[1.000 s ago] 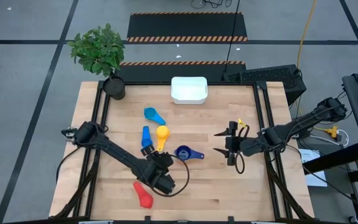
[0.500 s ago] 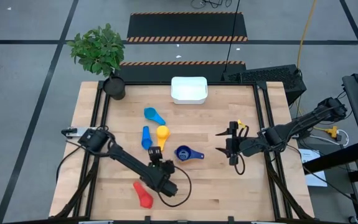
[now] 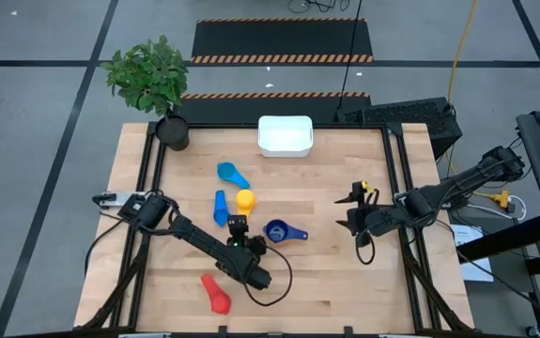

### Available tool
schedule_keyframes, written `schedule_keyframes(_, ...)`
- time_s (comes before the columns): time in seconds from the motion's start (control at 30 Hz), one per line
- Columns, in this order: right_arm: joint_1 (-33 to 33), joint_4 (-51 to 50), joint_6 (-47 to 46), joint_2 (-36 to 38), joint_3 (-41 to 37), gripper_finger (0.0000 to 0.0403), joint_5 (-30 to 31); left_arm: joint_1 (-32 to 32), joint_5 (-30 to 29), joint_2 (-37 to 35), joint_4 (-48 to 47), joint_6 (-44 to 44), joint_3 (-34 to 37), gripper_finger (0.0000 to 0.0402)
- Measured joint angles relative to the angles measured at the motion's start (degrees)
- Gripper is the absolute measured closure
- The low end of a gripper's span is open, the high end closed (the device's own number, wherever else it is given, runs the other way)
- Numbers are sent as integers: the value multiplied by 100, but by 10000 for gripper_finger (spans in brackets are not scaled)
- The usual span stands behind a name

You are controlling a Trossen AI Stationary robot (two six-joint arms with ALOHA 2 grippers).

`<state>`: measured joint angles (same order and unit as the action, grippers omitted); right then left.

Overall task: Nest measuring cups in basket
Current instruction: Stack the yellow measuring cup on top of the dark blue measuring cup

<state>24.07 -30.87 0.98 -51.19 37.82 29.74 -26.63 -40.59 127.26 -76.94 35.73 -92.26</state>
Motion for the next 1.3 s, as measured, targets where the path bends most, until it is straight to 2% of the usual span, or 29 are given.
schedule_keyframes(0.17,15,-162,-161,361,0,138,-45,89,33,-16,380,-120,283,220)
schedule_keyframes(0.27,15,-164,-202,577,0,138,-284,111,174,-24,675,-187,528,220)
schedule_keyframes(0.43,15,-289,-286,877,0,138,-750,96,131,-28,750,-106,736,220)
schedule_keyframes(0.6,15,-677,-340,1120,0,138,-901,91,29,-35,753,-87,832,220)
schedule_keyframes(0.8,15,-1004,-488,1460,0,138,-947,175,28,-186,905,32,1109,220)
schedule_keyframes(1.0,15,-988,-486,1797,0,138,-903,302,72,-672,1695,56,1726,220)
schedule_keyframes(1.2,15,-969,-473,1996,0,138,-895,391,47,-827,2135,-295,1972,221)
schedule_keyframes(1.3,15,-968,-464,2018,0,138,-895,418,-10,-839,2376,-546,2084,237)
